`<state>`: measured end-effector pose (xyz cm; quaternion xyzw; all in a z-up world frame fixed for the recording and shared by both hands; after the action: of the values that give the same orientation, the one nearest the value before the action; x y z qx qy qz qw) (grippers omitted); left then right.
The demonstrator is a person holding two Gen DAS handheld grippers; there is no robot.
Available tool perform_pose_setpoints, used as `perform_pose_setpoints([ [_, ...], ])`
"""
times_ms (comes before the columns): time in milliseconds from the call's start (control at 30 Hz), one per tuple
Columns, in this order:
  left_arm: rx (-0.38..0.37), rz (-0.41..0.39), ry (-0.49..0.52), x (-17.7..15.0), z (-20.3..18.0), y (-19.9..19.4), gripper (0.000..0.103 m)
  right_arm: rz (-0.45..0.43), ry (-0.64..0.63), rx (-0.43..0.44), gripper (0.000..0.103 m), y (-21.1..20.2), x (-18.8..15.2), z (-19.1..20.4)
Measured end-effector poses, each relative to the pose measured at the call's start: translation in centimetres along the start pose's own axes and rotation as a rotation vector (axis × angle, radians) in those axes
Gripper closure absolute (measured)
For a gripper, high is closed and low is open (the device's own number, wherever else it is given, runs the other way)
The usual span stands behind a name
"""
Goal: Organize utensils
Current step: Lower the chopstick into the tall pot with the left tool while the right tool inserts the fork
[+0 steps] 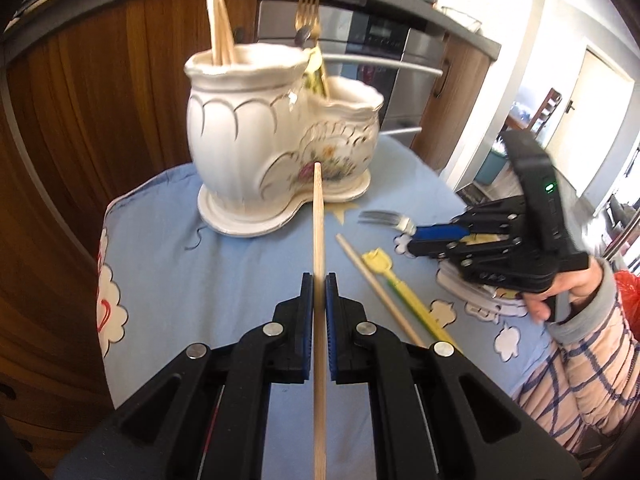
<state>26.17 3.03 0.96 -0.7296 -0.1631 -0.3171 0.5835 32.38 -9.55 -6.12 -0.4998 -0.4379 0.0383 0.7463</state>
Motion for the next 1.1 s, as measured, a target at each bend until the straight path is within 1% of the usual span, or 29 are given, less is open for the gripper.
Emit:
perform_pose_setpoints([
  [100,-0.012,-0.039,0.001,0.5,-0.3,-1.0,0.097,-0.010,-0.009,0.001,0.096,-0.1,-0.1,0.1],
  [233,-0.032,-0.115,-0.013,1.7,-0.7,-2.3,0.097,-0.044,-0.006,-0.006,0.097,-1.1,-0.2,0.4],
  [333,-0.036,-0.198,-0.029,3.2,-0.6,-4.2,0.097,-0.100,0.012,0.011,0.097,-2.7,0.3,0.4],
  [433,-0.040,-0.290,-0.054,5.0,-0.5,-6.0,0.097,-0.186,0.025,0.034,0.097,-5.1,1.4,0.6],
  [567,-0.026,-0.397,-0.082,6.8,0.0,-8.0,0.097,-0.272,0.019,0.036,0.097,-7.5,2.9,1.3],
  [800,0.021,-0.573,-0.138,9.9,1.3,-11.0,0.097,-0.368,-0.013,0.023,0.097,-10.8,5.4,2.6],
  [900,0.060,-0.603,-0.144,10.8,2.1,-11.2,0.097,-0.413,-0.027,0.010,0.097,-12.1,7.1,2.6],
  [1100,0.052,-0.644,-0.180,12.4,3.6,-10.6,0.097,-0.484,-0.065,-0.015,0.097,-14.7,11.1,2.9],
])
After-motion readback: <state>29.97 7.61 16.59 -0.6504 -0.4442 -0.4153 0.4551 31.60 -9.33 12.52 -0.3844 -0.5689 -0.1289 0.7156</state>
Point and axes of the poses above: each gripper's, at about its wrist camera, not at the fingertips, and y roughly the way its jaws point, z to its left, x to its top, the point moved 9 cm from there along y, roughly the way its jaws point, and after that the axes turned 2 degrees about x, right-handed, at the moved point
